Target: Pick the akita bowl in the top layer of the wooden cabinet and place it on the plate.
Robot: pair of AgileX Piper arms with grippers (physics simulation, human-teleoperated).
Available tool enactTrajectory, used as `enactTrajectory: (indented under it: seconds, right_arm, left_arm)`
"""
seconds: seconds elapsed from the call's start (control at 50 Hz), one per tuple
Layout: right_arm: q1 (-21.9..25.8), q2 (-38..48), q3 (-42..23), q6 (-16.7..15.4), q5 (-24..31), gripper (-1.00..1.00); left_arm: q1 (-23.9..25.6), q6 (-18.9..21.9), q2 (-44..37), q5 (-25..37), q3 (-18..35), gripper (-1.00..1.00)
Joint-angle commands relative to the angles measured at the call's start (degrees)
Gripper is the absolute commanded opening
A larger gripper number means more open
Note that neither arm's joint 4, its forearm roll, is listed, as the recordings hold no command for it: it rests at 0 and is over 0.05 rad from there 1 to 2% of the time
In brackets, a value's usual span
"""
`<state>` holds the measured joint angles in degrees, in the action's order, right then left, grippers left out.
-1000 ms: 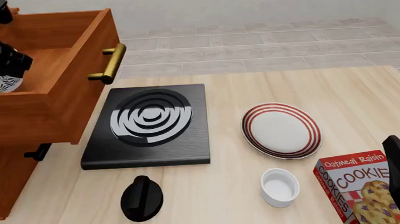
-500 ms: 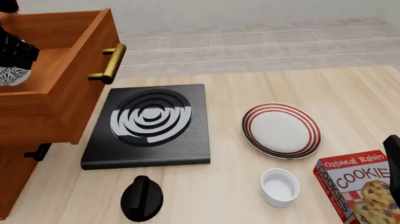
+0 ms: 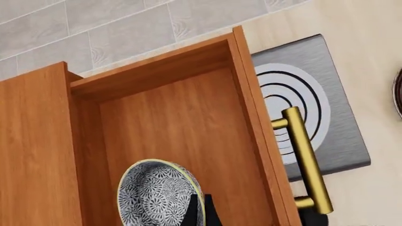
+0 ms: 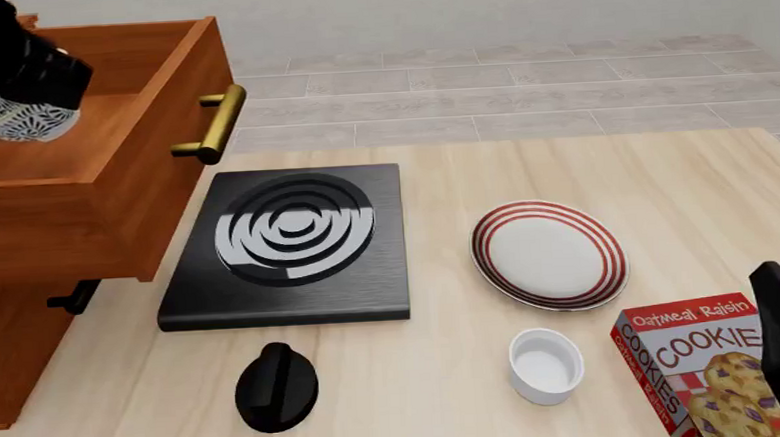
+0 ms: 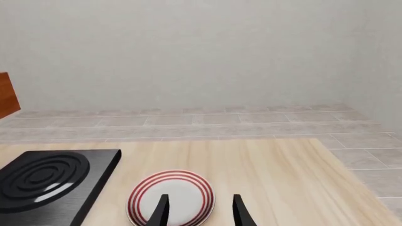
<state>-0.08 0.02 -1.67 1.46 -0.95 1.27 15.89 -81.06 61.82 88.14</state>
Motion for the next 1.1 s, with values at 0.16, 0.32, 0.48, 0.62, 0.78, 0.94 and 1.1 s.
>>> enactTrajectory:
  seconds: [0.16,0.32,0.48,0.62,0.78,0.94,1.1]
  right_arm:
    - [-0.2,0.0,-0.1,0.3,-0.4,1.00]
    - [-0.1,0.0,-0.1,0.3,-0.4,1.00]
    - [0.0,0.0,-0.2,0.0,-0.3,1.00]
    - [0.1,0.0,-0.3,-0.1,-0.3,1.00]
    - [0.1,0.0,-0.3,-0.1,-0.3,1.00]
    - [0.1,0.0,-0.3,-0.2,-0.3,1.00]
    - [0.1,0.0,-0.4,-0.2,-0.4,1.00]
  left_arm:
    - [3.9,-1.5,0.3,0.9,3.0,-1.00]
    - [4.5,-1.8,0.3,1.8,5.6,-1.00]
    - [5.3,-1.9,-0.7,3.8,11.3,-1.00]
    - [5.4,-0.8,-2.2,5.6,16.3,-1.00]
    - [6.1,0.4,-2.9,6.3,19.3,-1.00]
    - [8.0,0.7,-3.8,7.8,24.6,-1.00]
    - [9.5,1.2,-4.5,8.0,29.5,-1.00]
